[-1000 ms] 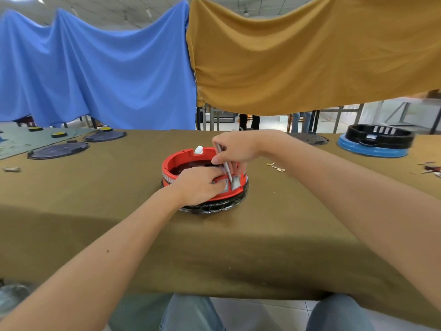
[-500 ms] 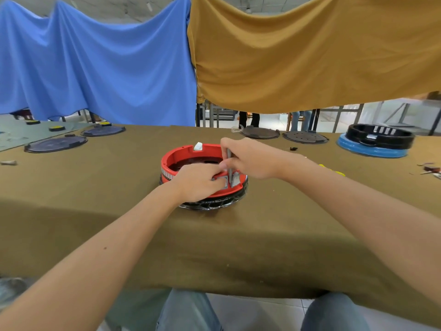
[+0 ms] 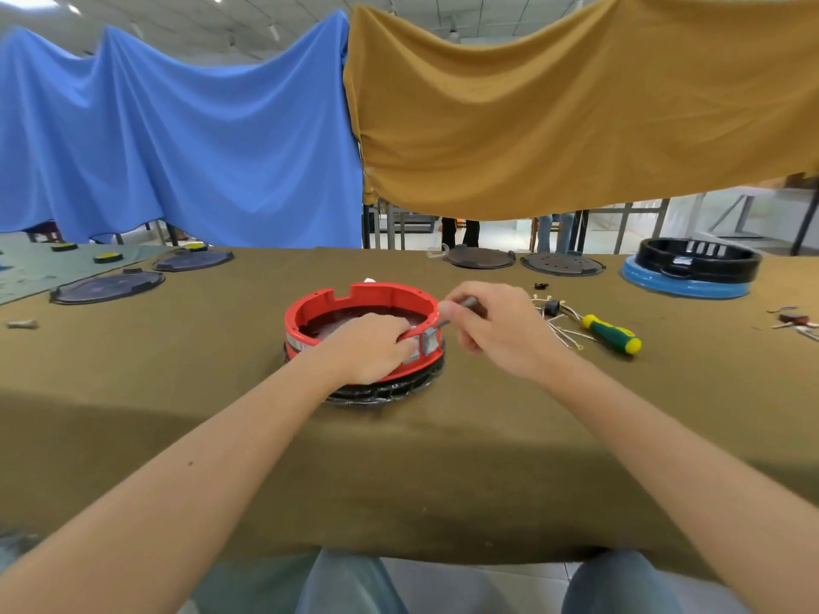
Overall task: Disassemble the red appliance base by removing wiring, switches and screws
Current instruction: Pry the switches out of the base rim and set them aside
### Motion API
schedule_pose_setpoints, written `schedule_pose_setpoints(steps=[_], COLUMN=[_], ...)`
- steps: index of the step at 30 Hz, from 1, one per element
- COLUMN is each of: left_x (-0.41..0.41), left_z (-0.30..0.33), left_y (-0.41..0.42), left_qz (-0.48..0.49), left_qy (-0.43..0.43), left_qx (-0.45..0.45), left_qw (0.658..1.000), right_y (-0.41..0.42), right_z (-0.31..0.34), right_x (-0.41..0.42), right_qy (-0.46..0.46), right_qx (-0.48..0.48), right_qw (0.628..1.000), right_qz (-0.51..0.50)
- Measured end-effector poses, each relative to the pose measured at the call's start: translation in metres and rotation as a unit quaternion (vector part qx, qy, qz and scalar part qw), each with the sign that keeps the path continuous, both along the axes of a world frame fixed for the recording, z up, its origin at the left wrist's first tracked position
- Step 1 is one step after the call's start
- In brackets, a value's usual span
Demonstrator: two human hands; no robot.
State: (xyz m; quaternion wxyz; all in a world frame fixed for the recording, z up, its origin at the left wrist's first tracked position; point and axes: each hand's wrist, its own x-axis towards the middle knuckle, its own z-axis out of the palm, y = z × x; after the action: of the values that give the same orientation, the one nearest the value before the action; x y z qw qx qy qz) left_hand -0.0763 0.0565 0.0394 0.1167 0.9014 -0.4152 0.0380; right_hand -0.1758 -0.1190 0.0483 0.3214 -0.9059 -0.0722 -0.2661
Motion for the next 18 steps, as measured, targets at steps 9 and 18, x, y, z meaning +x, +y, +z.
schedule_pose_setpoints(steps=[9, 18], left_x=[0.007, 0.004], left_z=[0.017, 0.004], left_y=[0.007, 0.007], left_qz=[-0.015, -0.008], left_qy=[0.067, 0.059], left_qx=[0.003, -0.037], left_qw=[0.998, 0.998], right_y=[0.027, 0.06], right_z=[-0.079, -0.092], right_x=[-0.023, -0.027], right_qy=[0.029, -0.095], right_qx=[0.241, 0.121], right_qw=[0.967, 0.979], right_qz=[-0.072, -0.133])
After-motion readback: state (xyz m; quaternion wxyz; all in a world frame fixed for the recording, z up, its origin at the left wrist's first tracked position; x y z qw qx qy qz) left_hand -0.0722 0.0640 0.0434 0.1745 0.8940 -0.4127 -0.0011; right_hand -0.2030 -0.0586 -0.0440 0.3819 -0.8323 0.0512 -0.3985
